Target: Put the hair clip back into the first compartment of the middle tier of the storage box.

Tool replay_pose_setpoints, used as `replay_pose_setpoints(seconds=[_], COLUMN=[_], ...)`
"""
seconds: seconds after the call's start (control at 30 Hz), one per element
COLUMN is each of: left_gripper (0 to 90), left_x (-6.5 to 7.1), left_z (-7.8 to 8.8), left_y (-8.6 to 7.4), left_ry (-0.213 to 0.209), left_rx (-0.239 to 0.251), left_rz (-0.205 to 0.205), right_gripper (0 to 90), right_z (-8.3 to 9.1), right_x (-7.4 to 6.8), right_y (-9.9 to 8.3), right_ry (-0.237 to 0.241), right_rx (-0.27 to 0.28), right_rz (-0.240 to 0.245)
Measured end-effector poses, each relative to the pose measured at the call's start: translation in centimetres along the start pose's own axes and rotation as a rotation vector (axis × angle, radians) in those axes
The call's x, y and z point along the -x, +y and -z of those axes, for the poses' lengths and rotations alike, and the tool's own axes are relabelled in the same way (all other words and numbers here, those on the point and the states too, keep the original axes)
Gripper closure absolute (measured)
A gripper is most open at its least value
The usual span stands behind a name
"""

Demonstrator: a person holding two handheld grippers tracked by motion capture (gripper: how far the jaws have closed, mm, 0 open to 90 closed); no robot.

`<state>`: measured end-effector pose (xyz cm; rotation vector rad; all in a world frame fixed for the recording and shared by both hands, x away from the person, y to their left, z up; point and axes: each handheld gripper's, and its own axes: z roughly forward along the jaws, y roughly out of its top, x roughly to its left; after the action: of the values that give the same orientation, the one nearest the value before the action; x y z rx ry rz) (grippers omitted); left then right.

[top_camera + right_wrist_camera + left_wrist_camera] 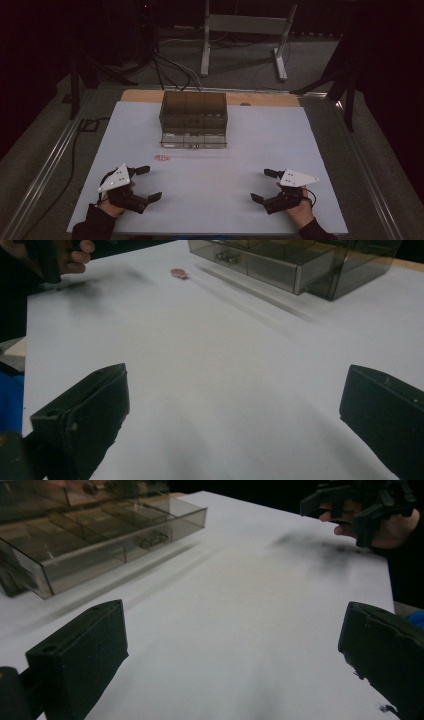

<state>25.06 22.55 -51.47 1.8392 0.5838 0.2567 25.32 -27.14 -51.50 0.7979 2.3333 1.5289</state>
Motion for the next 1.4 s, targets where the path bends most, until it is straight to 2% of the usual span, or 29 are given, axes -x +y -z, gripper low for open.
replay_pose_setpoints(seconds=[0.1,0.2,0.37,0.43,0.57,0.7,0.9,1.1,1.4], left_gripper=[0.4,0.4,0.4,0.4,0.4,0.4,0.4,0.4,0.4], left_x=[0.1,0.1,0.2,0.3,0.4,0.6,1.5,1.8,1.6], left_z=[-0.1,-0.1,-0.1,-0.1,-0.1,-0.1,-0.3,-0.4,-0.3], left_y=[0.0,0.1,-0.1,-0.2,-0.2,0.0,0.8,1.7,2.7], left_ry=[-0.004,-0.002,-0.012,-0.013,-0.02,-0.029,-0.086,-0.115,-0.116], left_rx=[-0.003,-0.005,-0.009,-0.02,-0.032,-0.038,-0.05,-0.046,-0.027], left_rz=[-0.002,-0.006,0.006,-0.001,-0.017,-0.011,-0.046,-0.052,-0.048], right_gripper=[0.0,0.0,0.0,0.0,0.0,0.0,0.0,0.0,0.0], right_z=[0.0,0.1,-0.1,-0.1,-0.3,-0.2,0.0,0.1,0.3], right_x=[0.1,0.0,0.0,0.0,-0.3,-0.5,-0.7,-0.7,-0.7], right_y=[-0.1,-0.1,-0.1,0.1,0.3,0.6,0.9,0.9,1.0], right_ry=[0.004,0.009,0.025,0.033,0.043,0.051,0.055,0.054,0.048], right_rx=[-0.002,-0.009,-0.02,-0.005,-0.017,0.003,0.033,0.047,0.058], right_rz=[-0.008,0.004,-0.002,-0.001,0.013,0.017,0.008,0.001,-0.002])
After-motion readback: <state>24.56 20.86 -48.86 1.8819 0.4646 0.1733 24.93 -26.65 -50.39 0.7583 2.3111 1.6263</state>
